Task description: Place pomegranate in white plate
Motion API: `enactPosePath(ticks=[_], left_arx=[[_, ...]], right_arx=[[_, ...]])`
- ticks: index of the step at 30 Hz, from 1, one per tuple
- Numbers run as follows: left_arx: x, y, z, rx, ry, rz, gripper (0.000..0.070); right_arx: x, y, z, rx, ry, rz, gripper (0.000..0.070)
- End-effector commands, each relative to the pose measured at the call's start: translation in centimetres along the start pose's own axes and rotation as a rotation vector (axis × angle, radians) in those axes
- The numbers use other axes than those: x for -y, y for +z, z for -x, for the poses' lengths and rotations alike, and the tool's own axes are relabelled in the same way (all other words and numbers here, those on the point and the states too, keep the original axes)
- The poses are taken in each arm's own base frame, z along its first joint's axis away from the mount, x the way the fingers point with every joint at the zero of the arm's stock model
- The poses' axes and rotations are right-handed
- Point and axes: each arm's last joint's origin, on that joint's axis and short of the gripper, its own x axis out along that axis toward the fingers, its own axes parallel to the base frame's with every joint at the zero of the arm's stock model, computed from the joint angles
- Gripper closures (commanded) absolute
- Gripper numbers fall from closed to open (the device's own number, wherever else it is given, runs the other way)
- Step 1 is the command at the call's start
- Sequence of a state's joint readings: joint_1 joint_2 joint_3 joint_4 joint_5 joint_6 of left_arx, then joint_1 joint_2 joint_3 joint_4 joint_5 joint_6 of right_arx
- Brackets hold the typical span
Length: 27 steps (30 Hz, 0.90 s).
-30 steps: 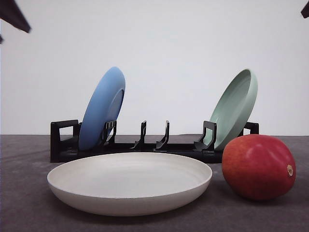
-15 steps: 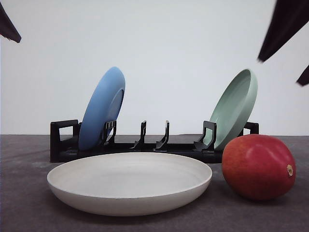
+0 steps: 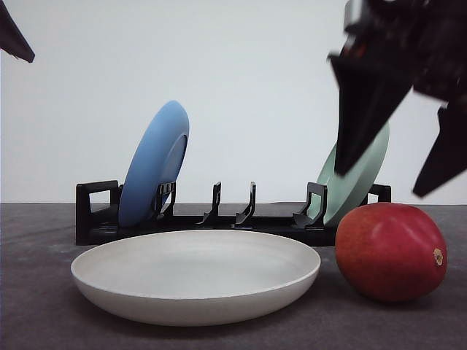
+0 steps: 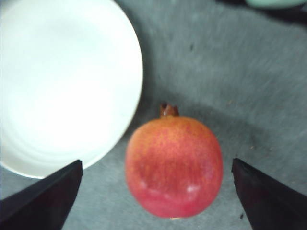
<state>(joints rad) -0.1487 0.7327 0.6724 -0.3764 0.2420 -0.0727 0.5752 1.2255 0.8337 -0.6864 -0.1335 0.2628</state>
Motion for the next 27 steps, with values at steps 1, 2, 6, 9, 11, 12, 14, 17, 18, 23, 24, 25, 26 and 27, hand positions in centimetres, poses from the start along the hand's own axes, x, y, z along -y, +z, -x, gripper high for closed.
enactPosePath(ticks=[1,2,6,9,11,12,14,17,18,23,24,25,26,27], left_arx=[[0.1,0.2,-0.1,0.008,-0.009,0.003,0.0306],[0.1,0.2,-0.1,0.008,-0.009,0.003,0.0306],[0.1,0.2,-0.1,0.008,-0.009,0.003,0.0306],[0.1,0.2,-0.1,0.008,-0.009,0.003,0.0306],[0.1,0.2,-0.1,0.008,-0.009,0.003,0.0306],[0.1,0.2,-0.1,0.008,-0.009,0.003,0.0306],[0.1,0.2,-0.1,0.008,-0.009,0.003,0.0306],[0.1,0.2,-0.1,0.008,-0.009,0.003,0.0306],[0.1,0.2,-0.1,0.008,-0.009,0.003,0.0306],[0.1,0.2,-0.1,0.008,-0.009,0.003,0.0306],[0.1,0.2,-0.1,0.008,-0.009,0.003,0.0306],[0.1,0.2,-0.1,0.008,-0.009,0.003,0.0306],[0.1,0.2,-0.1,0.008,-0.009,0.003,0.0306],[0.1,0.2,-0.1,0.008,-0.009,0.004,0.0306]], right_arx=[[-0.2,0.4,-0.8,-0.02,-0.02,0.022,0.0067],[-0.1,0.4,-1.3,-0.036,-0.035,0.021,0.0067],[0.1,0.5,-2.8,-0.084,-0.051,0.02,0.0067],[0.1,0.6,-3.7,-0.11,-0.055,0.017,0.007],[0.2,0.6,-4.2,-0.127,-0.058,0.014,0.0097],[0.2,0.6,-4.3,-0.136,-0.059,0.013,0.0118],[0.3,0.4,-4.5,-0.151,-0.059,0.011,0.0175],[0.2,0.4,-4.4,-0.166,-0.042,0.004,0.0182],[0.2,0.5,-4.2,-0.172,-0.042,0.002,0.0182],[-0.5,2.0,-2.6,-0.169,-0.039,0.025,0.0181],[-0.8,2.5,-2.2,-0.152,-0.032,0.037,0.0181],[-1.2,3.0,-1.9,-0.13,-0.022,0.051,0.0181],[-1.6,3.4,-1.6,-0.103,-0.008,0.069,0.0181],[-2.1,3.8,-1.5,-0.074,0.019,0.09,0.0181]])
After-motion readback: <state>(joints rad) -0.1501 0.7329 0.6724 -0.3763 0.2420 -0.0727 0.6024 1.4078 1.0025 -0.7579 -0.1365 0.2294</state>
